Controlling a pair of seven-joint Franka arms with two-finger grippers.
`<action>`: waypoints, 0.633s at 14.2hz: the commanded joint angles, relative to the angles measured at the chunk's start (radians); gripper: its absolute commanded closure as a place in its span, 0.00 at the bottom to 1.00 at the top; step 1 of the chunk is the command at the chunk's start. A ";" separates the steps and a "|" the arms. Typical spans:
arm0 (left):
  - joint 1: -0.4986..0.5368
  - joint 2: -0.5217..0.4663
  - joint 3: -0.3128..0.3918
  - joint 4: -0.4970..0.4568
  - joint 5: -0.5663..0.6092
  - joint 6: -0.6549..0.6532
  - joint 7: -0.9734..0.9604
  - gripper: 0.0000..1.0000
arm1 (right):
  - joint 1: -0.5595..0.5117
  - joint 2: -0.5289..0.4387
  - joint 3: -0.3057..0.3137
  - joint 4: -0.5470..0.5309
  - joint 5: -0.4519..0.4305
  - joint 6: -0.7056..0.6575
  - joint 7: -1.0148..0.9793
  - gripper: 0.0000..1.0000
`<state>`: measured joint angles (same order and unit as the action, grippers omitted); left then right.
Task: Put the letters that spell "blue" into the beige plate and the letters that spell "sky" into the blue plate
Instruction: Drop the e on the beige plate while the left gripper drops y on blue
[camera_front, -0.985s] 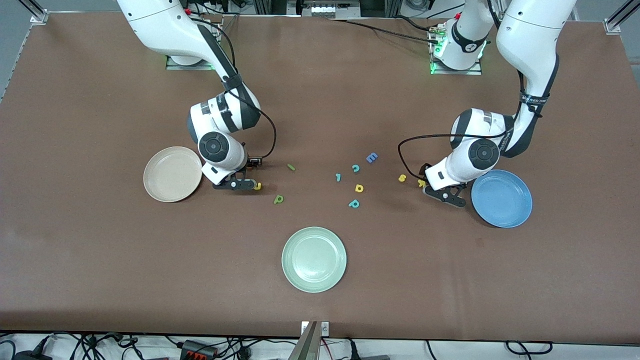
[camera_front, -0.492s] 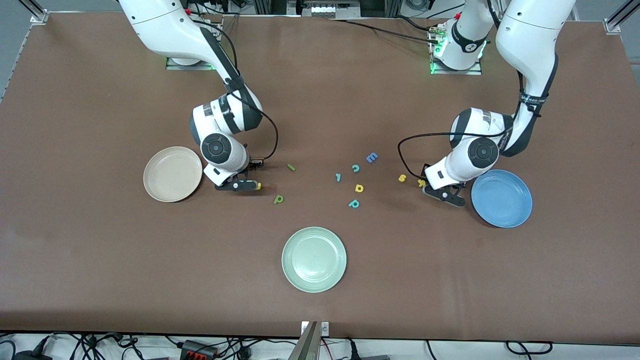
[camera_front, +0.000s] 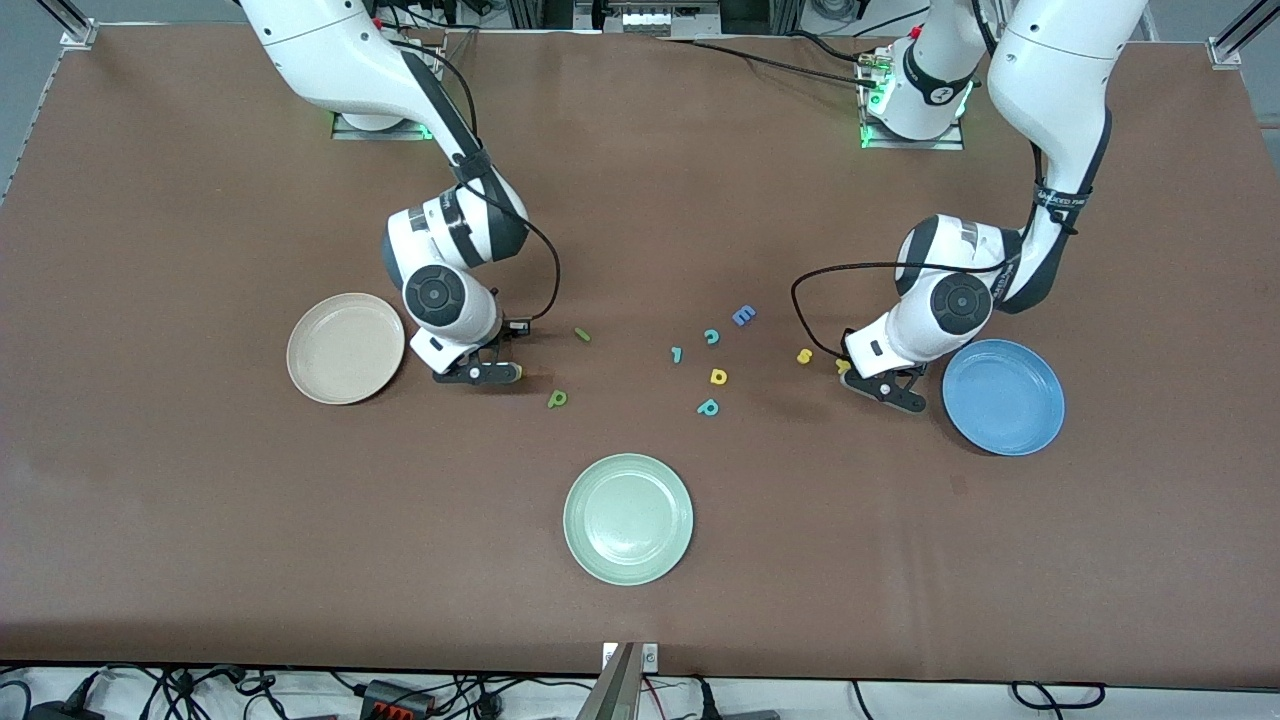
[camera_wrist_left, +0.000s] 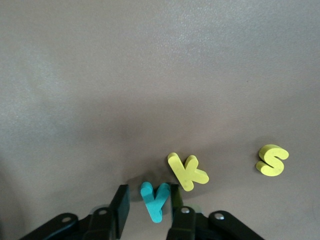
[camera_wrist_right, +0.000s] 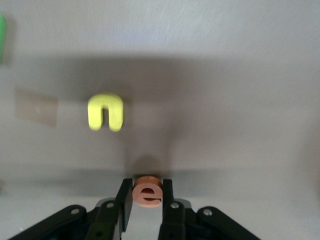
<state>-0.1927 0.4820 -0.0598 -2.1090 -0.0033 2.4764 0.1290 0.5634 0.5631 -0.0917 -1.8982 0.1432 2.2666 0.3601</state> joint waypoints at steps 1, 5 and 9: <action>-0.002 0.003 0.005 -0.019 0.009 0.039 0.018 0.62 | -0.068 -0.066 -0.022 0.014 0.001 -0.047 -0.010 0.96; 0.004 0.003 0.005 -0.019 0.009 0.038 0.018 0.70 | -0.167 -0.074 -0.098 0.001 -0.013 -0.053 -0.130 0.93; 0.007 -0.013 0.012 -0.016 0.009 0.022 0.017 0.87 | -0.232 -0.074 -0.128 -0.005 -0.014 -0.166 -0.228 0.93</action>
<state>-0.1897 0.4860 -0.0557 -2.1136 -0.0030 2.4947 0.1290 0.3373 0.5029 -0.2126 -1.8877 0.1374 2.1441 0.1604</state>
